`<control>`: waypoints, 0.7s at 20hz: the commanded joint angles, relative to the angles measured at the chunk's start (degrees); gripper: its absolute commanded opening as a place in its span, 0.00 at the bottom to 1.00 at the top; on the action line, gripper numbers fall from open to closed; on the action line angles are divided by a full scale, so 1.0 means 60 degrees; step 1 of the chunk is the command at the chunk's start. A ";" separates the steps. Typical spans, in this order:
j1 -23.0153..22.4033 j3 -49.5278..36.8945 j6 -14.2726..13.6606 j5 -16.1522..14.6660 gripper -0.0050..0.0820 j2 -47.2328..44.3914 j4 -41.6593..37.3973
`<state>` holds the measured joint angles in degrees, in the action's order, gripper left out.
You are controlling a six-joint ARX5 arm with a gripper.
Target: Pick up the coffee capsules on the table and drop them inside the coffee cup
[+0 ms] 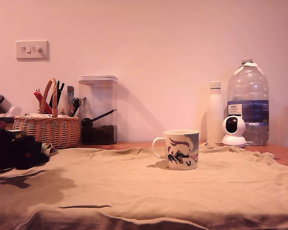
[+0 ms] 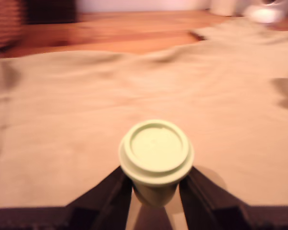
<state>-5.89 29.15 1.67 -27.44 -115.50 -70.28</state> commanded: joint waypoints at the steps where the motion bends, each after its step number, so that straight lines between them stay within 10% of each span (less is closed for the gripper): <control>1: -0.0047 0.0029 -0.0022 -0.0477 0.20 0.0423 -0.0015; 7: -0.0448 0.0029 0.0055 -0.1468 0.20 0.1989 0.1002; 14: -0.1880 0.0029 -0.0040 -0.1355 0.20 0.4014 0.2838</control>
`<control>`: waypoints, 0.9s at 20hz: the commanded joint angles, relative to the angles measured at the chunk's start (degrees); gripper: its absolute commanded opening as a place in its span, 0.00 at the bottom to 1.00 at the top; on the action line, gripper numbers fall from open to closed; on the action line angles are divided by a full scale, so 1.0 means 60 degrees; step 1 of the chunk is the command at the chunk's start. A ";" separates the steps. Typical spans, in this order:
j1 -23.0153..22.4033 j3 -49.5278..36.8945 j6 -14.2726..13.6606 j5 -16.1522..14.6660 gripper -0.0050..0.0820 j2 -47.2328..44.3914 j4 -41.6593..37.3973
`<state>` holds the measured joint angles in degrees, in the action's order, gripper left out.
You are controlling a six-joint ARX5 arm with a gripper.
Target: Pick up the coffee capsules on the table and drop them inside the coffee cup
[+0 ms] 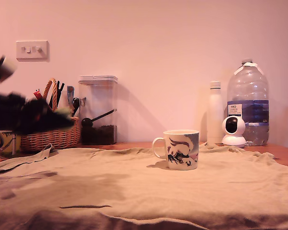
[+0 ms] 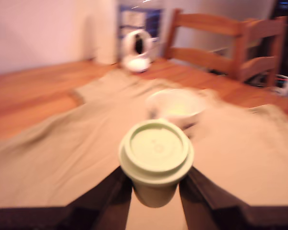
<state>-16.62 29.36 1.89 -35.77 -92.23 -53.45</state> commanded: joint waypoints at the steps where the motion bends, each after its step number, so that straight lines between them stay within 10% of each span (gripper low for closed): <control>1: -0.0277 -0.0007 -0.0080 0.0160 0.20 0.0317 0.0168; 18: -0.1300 0.0535 0.0095 0.0929 0.20 0.0688 0.0754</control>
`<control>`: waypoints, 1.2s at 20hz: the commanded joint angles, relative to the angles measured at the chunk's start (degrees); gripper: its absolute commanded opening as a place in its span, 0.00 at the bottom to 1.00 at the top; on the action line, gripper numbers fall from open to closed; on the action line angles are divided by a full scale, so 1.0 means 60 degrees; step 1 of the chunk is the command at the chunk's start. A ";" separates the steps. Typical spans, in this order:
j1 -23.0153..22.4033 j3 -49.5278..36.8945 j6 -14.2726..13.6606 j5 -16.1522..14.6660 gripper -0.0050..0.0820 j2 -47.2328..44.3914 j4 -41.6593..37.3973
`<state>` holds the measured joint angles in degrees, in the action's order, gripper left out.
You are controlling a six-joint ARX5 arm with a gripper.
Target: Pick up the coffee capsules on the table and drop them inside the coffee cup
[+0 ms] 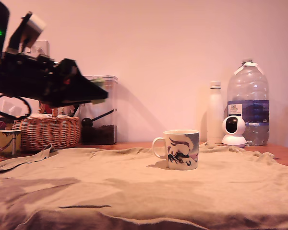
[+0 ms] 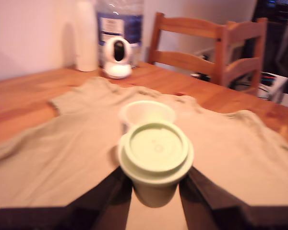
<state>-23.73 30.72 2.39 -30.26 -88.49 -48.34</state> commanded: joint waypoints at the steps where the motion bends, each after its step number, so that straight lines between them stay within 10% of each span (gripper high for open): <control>1: -0.0295 0.0503 0.0022 0.0164 0.20 0.0051 0.0018; 7: -0.0871 0.1377 0.0025 0.0882 0.20 -0.0295 0.0193; 24: -0.1351 0.5625 0.0018 0.0871 0.20 -0.2947 0.3891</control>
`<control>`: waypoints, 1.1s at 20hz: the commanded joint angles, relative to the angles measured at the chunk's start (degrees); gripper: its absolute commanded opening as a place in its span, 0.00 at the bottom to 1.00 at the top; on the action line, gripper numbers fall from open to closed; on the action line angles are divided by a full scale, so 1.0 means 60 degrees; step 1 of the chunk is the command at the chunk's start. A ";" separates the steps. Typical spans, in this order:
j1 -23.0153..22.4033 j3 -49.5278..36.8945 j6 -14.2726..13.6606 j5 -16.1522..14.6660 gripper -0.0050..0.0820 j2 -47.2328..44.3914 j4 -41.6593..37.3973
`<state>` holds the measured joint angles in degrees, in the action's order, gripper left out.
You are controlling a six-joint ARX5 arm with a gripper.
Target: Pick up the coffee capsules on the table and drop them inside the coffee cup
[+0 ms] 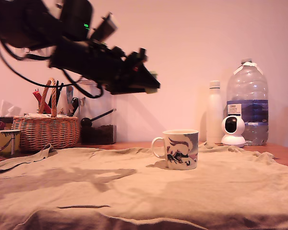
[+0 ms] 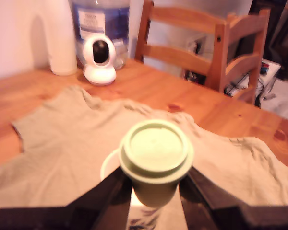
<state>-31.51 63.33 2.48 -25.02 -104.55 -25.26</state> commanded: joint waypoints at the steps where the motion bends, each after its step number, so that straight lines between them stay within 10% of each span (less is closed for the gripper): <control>1: -0.0091 0.0499 0.0007 -0.0004 0.20 -0.0444 0.0357; 22: -0.0550 0.5730 -0.1195 0.0393 0.21 -0.3442 0.6189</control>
<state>-34.50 96.99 -3.95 -22.83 -123.00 11.77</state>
